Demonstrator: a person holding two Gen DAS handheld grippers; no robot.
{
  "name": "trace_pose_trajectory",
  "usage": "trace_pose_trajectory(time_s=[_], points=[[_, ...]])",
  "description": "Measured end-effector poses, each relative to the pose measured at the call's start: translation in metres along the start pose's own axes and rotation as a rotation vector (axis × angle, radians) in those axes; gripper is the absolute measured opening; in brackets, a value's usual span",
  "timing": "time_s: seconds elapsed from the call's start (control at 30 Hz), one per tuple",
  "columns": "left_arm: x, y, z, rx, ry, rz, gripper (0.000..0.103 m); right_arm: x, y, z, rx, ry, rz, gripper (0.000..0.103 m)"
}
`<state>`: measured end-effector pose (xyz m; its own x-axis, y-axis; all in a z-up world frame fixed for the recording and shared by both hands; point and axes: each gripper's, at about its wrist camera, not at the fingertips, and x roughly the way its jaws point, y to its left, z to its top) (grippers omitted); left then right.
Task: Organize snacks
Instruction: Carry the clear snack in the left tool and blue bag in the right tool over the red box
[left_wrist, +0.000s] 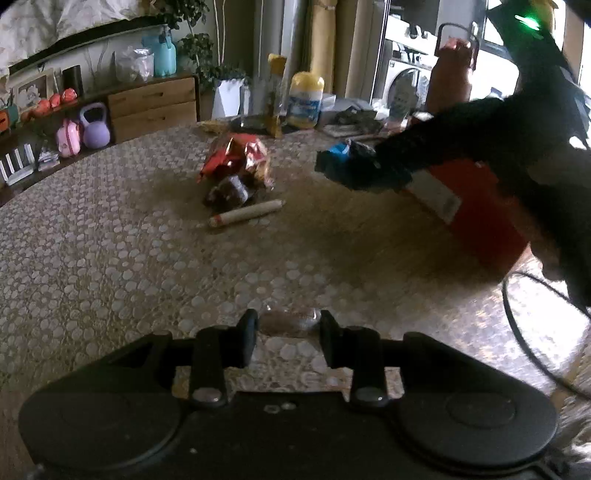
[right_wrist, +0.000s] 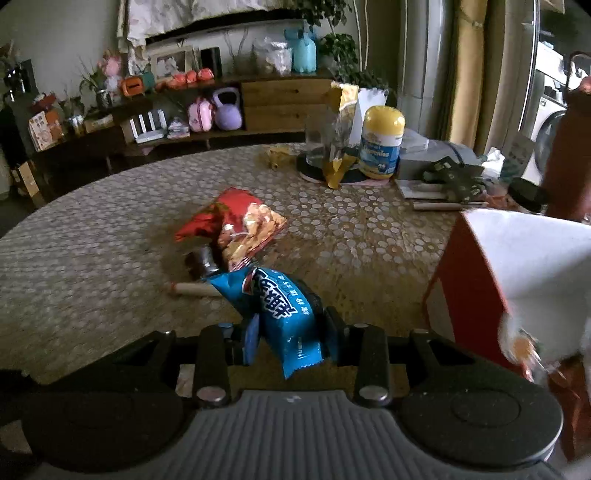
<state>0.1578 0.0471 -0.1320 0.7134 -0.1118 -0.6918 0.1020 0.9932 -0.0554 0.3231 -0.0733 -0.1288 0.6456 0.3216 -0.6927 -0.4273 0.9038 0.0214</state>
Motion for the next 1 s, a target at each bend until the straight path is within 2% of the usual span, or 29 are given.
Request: trace_pose_trajectory(time_s=[0.33,0.6,1.0], points=[[-0.049,-0.025,0.013,0.010,-0.070,-0.032,0.032,-0.094,0.005,-0.023,0.026,-0.077,0.017,0.035],[-0.083,-0.058,0.032,0.070,-0.133,-0.058,0.032,-0.158,-0.006,-0.038,0.054,-0.152,-0.001,0.035],[-0.082,-0.129,0.077,0.167,-0.182,-0.115,0.032,-0.213,-0.064,-0.046,0.113,-0.229,-0.112,0.035]])
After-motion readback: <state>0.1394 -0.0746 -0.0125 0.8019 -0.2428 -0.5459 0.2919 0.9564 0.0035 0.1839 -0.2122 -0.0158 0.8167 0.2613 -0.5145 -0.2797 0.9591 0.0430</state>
